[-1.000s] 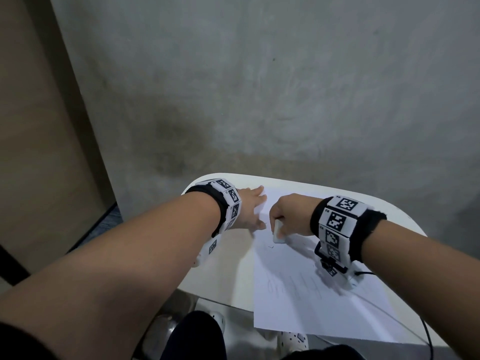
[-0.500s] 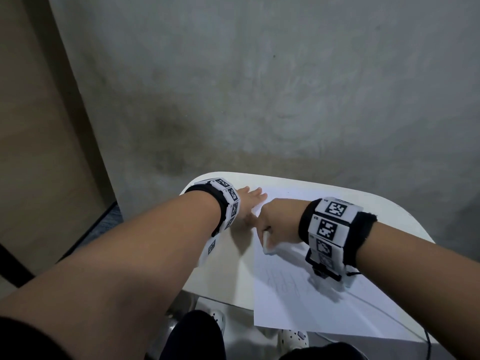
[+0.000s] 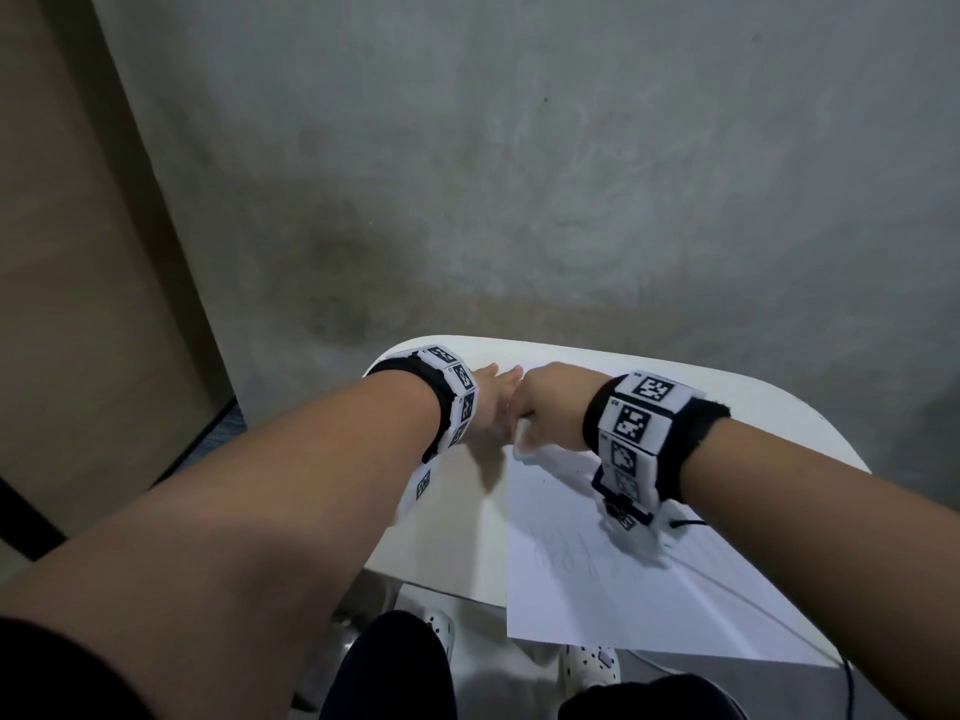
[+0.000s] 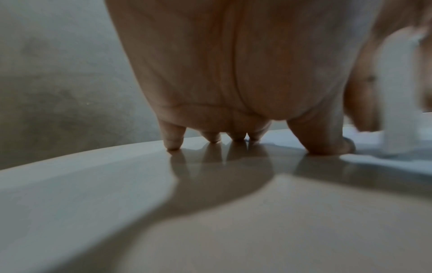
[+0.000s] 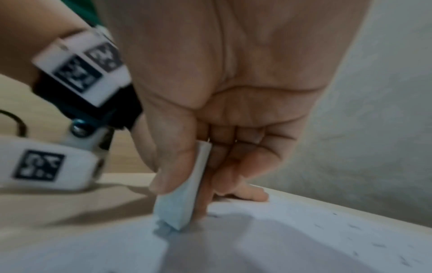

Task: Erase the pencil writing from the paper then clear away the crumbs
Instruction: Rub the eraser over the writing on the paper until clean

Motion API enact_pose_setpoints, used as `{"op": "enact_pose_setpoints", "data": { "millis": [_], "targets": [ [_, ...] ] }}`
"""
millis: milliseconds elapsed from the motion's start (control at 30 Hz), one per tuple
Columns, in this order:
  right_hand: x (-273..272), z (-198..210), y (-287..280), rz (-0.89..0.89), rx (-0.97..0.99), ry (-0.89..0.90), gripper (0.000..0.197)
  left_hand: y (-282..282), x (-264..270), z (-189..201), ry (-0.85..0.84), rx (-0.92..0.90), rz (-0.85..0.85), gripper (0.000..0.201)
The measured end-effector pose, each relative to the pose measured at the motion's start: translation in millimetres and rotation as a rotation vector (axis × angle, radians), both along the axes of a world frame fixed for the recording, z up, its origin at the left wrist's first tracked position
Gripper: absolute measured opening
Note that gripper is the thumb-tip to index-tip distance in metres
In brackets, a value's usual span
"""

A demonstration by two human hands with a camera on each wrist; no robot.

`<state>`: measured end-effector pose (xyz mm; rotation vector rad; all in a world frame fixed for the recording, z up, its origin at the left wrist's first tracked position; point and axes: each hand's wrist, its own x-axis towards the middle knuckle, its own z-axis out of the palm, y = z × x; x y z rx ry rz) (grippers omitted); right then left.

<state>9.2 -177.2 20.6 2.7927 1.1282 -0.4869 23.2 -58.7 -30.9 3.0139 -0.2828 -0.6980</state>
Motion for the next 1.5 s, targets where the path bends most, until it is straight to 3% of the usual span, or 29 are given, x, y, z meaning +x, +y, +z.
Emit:
{"op": "enact_pose_setpoints", "data": {
  "millis": [67,233,300,367,467,533,667,767,833,900,1000,1033,1100,1200,1233,1300,1400,1467,1500],
  "targets": [
    [-0.3,-4.7,-1.2,0.003,0.025,-0.033,0.019,-0.3,-1.4,1.7,-0.008,-0.002,0.001,0.079],
    [-6.9,-7.4,-33.6,0.043,-0.032,0.175,0.008,2.9,-9.4,2.2,-0.06,-0.032,0.02,0.078],
    [10.4,-3.2,-56.2,-0.093,0.116,0.109,0.003,3.2,-8.3,1.7,-0.05,-0.027,0.017,0.078],
    [24.1,1.6,-79.1,-0.297,0.384,0.127,0.007,4.0,-8.4,3.5,-0.031,-0.033,0.014,0.078],
    [24.8,2.9,-105.6,-0.549,0.686,0.429,0.011,3.8,-8.1,5.2,-0.034,-0.027,0.004,0.078],
    [23.5,-1.1,-121.0,-0.627,0.696,0.547,0.014,4.4,-6.3,5.4,-0.034,-0.003,-0.007,0.076],
    [29.1,-14.6,-144.0,-0.774,0.697,0.636,0.021,4.2,-8.3,9.9,-0.048,0.043,-0.034,0.07],
    [30.5,-25.0,-148.4,-0.858,0.777,0.667,0.024,-7.2,-8.7,14.1,-0.095,0.174,-0.037,0.063],
    [30.3,-28.2,-148.3,-0.873,0.831,0.681,0.024,-18.8,-14.9,16.6,-0.165,0.203,-0.086,0.063],
    [30.0,-29.5,-149.0,-0.866,0.852,0.677,0.025,-32.5,-29.0,14.8,-0.201,0.139,-0.255,0.066],
    [28.8,-31.1,-148.2,-0.85,0.847,0.659,0.027,-51.6,-58.2,7.0,-0.105,0.092,-0.63,0.071],
    [28.2,-30.9,-148.4,-0.842,0.842,0.656,0.027,-53.0,-64.0,3.4,-0.058,0.115,-0.668,0.072],
    [26.7,-28.9,-148.6,-0.821,0.824,0.655,0.028,-41.5,-63.6,-2.6,-0.048,0.164,-0.56,0.076],
    [24.6,-27.4,-148.2,-0.811,0.811,0.66,0.028,-14.1,-52.1,-0.1,-0.09,0.268,-0.214,0.089],
    [24.7,-27.3,-147.8,-0.815,0.809,0.656,0.027,-13.2,-51.2,3.3,-0.093,0.267,-0.174,0.091],
    [25.4,-27.2,-146.6,-0.821,0.8,0.645,0.027,-32.2,-56.6,12.1,-0.077,0.211,-0.268,0.089],
    [26.0,-27.9,-145.5,-0.827,0.793,0.644,0.027,-75.9,-69.5,16.5,0.02,0.149,-0.545,0.079],
    [27.7,-28.2,-147.2,-0.841,0.799,0.651,0.026,-75.2,-63.9,10.2,0.064,0.148,-0.544,0.08],
    [28.1,-28.0,-148.0,-0.846,0.795,0.656,0.024,-63.7,-57.2,6.2,0.048,0.157,-0.456,0.084]
  ]
}}
